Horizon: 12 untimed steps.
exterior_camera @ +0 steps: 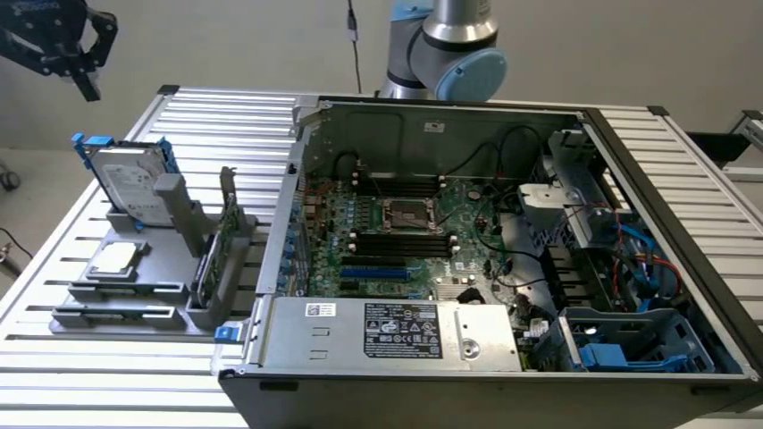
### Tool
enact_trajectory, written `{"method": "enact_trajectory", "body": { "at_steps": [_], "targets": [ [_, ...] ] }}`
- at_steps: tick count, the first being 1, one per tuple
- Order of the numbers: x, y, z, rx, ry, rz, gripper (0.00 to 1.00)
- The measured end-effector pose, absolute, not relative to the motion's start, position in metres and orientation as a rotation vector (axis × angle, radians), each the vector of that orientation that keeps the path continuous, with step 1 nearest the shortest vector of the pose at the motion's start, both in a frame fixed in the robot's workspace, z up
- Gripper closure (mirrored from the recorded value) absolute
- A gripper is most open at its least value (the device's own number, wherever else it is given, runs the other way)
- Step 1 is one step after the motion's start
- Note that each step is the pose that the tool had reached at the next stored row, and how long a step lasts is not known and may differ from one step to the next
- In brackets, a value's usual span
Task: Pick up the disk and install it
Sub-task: 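Pick up the disk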
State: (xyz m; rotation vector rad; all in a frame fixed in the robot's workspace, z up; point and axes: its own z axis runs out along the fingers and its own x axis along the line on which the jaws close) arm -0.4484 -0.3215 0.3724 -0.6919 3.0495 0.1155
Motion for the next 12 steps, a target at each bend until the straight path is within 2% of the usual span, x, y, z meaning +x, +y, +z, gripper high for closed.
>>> {"method": "enact_trajectory", "body": {
  "at_steps": [12],
  "targets": [
    [-0.4485,-0.3215,0.3718,-0.967,2.998,0.084,0.89]
  ]
}}
